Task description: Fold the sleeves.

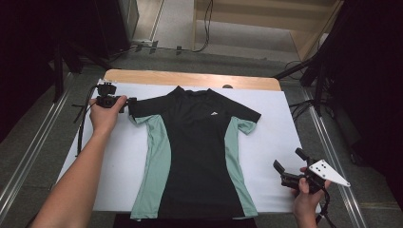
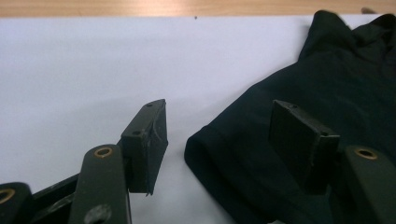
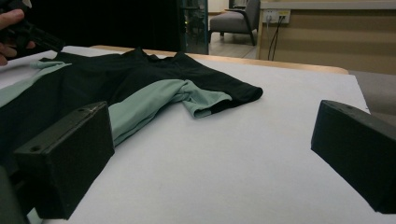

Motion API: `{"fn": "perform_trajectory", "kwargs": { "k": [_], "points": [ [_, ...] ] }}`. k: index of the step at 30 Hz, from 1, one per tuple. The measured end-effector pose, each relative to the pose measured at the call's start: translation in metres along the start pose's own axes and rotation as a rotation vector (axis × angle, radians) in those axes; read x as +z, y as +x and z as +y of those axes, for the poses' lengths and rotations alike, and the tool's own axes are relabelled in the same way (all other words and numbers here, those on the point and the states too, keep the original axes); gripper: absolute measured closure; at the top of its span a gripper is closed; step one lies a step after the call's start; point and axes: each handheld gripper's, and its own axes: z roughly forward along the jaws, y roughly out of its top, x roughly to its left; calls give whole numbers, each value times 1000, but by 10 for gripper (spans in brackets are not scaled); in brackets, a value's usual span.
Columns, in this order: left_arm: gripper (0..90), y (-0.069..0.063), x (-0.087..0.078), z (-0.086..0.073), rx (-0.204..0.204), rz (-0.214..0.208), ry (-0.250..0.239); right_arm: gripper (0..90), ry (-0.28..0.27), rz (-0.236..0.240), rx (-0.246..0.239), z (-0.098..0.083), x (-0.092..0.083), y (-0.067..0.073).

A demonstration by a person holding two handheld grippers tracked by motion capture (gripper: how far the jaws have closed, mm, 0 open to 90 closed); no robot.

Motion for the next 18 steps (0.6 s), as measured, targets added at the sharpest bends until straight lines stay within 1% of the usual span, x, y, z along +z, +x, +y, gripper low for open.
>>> {"fn": "perform_trajectory", "kwargs": {
  "k": [3,8,10,12,15,18],
  "points": [
    [370,2,3,-1,-17,3,9,0,0,0,0,0,0,0],
    [404,5,7,-3,-40,-1,17,0,0,0,0,0,0,0],
    [423,6,9,-4,-41,-8,27,0,0,0,1,0,0,0],
    [438,6,10,-5,-38,-7,28,0,0,-2,2,0,0,0],
    [440,6,10,-4,-54,-13,27,0,1,-1,3,0,0,0],
    [486,3,11,-4,-52,-5,31,0,0,-3,3,0,1,0]
  ]
}}
